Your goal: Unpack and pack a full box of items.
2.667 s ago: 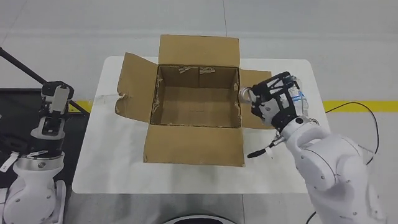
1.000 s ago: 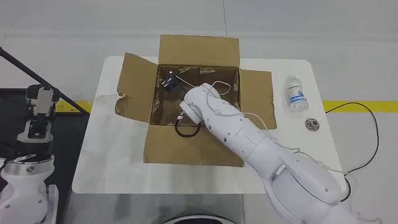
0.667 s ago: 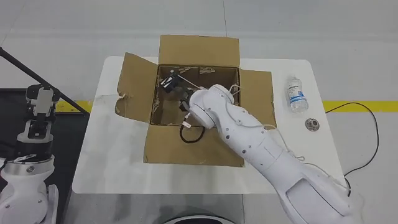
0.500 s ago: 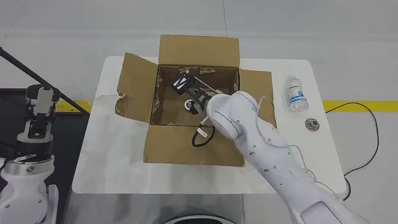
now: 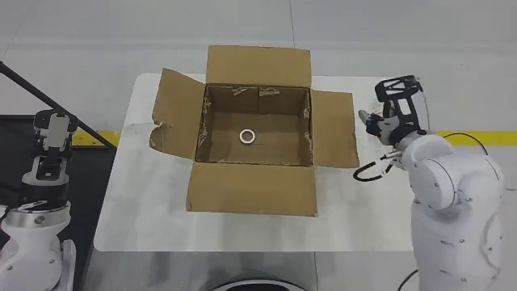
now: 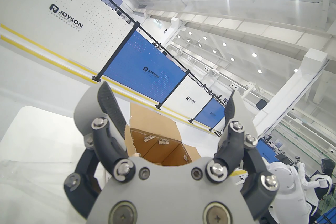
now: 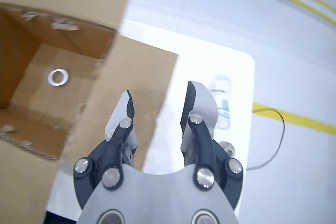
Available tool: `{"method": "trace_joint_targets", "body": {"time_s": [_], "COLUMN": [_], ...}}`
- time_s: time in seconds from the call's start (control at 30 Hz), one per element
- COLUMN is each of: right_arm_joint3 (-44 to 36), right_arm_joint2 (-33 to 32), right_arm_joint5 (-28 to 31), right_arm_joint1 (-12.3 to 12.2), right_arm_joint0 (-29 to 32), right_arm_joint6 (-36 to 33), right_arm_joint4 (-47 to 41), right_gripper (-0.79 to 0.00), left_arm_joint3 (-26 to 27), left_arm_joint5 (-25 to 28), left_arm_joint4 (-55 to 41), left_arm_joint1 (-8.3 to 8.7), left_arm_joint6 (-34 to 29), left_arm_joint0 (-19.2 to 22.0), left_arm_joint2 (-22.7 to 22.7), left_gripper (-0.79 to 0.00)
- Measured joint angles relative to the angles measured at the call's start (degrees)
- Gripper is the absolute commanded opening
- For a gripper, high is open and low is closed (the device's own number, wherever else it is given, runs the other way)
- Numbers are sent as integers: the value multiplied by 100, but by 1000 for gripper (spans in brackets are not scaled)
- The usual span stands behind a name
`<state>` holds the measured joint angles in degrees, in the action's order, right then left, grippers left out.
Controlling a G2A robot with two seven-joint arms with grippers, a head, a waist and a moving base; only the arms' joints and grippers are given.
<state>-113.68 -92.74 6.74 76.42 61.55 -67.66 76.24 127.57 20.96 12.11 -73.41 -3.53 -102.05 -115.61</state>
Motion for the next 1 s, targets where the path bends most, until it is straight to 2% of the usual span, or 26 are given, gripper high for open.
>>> {"method": "trace_joint_targets", "body": {"time_s": [0.17, 0.27, 0.37, 0.47, 0.53, 0.6, 0.87, 1.0], "right_arm_joint3": [1051, 1723, 2300, 2751, 3048, 3330, 3840, 3965], "right_arm_joint2": [-790, -1063, -1257, -1334, -1371, -1398, -1292, -1206], "right_arm_joint5": [26, 219, 352, 353, 294, 281, 324, 300], "right_arm_joint1": [-120, -187, -244, -286, -311, -339, -418, -451], "right_arm_joint0": [-259, -396, -486, -528, -606, -702, -932, -1023], "right_arm_joint6": [-395, -604, -672, -712, -683, -646, -555, -558], "right_arm_joint4": [247, 217, 118, 91, 59, 19, -36, -62], "right_gripper": [-237, -274, -271, -274, -311, -394, -369, -397], "left_arm_joint3": [0, 0, 0, 0, 0, 0, 0, 0], "left_arm_joint5": [0, 0, 0, 0, 0, 0, 0, 0], "left_arm_joint4": [0, 0, 0, 0, 0, 0, 0, 0], "left_arm_joint1": [0, 0, 0, 0, 0, 0, 0, 0], "left_arm_joint6": [0, 0, 0, 0, 0, 0, 0, 0], "left_arm_joint0": [0, 0, 0, 0, 0, 0, 0, 0], "left_arm_joint2": [0, 0, 0, 0, 0, 0, 0, 0], "left_gripper": [0, 0, 0, 0, 0, 0, 0, 0]}}
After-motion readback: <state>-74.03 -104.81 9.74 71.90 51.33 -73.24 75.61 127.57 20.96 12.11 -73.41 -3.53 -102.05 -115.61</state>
